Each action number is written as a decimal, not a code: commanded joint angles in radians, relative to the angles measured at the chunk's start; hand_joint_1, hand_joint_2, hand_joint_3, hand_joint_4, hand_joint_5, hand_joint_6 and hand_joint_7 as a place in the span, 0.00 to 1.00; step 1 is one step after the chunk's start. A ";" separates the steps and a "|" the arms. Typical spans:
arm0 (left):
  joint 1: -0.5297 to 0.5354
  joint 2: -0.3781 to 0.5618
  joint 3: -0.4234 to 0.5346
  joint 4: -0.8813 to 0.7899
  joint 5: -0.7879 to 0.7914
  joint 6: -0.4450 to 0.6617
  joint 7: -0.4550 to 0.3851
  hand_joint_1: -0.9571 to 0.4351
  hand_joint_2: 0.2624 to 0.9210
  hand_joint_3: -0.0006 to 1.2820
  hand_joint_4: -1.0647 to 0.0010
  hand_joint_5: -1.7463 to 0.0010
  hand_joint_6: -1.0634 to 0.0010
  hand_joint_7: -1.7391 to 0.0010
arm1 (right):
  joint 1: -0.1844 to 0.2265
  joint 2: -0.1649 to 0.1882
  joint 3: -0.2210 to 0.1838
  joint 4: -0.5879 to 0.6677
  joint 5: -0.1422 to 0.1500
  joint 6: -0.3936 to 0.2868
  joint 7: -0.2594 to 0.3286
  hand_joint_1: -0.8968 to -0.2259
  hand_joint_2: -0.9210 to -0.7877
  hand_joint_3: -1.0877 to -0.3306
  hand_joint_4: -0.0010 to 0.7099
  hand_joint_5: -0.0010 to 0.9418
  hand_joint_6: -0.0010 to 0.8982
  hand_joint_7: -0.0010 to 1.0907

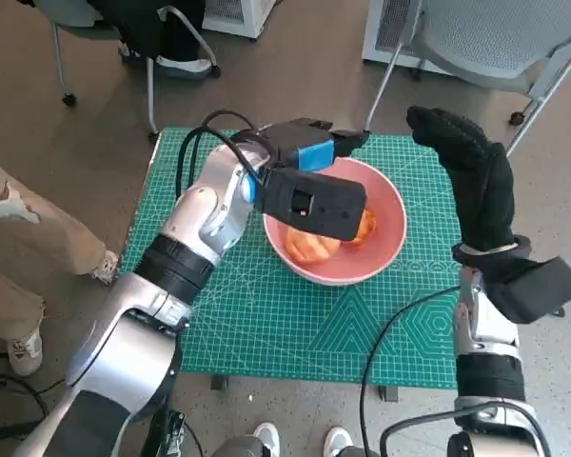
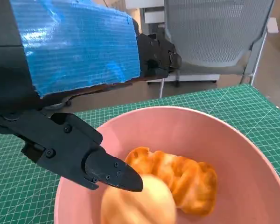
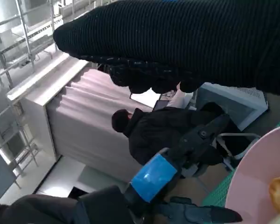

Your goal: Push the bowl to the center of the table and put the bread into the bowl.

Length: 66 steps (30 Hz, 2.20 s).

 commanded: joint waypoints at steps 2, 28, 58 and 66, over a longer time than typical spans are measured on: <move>-0.020 0.043 0.072 -0.004 -0.076 -0.080 0.022 0.30 0.85 0.02 1.00 1.00 0.92 1.00 | -0.005 -0.002 0.001 0.011 0.003 0.008 0.007 0.33 0.00 0.27 0.22 0.00 0.00 0.43; 0.341 -0.078 0.615 -0.088 -0.911 -0.640 -0.097 0.14 1.00 0.37 0.97 1.00 0.88 0.99 | -0.071 0.036 0.042 -0.139 -0.007 0.047 -0.024 0.29 0.00 0.33 0.24 0.01 0.02 0.44; 0.414 -0.101 0.630 -0.180 -0.905 -0.657 -0.070 0.13 1.00 0.41 1.00 1.00 0.93 1.00 | -0.123 0.031 0.073 -0.102 -0.038 -0.020 -0.005 0.26 0.00 0.35 0.28 0.01 0.05 0.41; 0.410 -0.106 0.626 -0.184 -0.909 -0.649 -0.080 0.13 1.00 0.41 1.00 1.00 0.93 1.00 | -0.115 0.032 0.071 -0.116 -0.049 -0.011 -0.015 0.26 0.00 0.35 0.28 0.01 0.05 0.41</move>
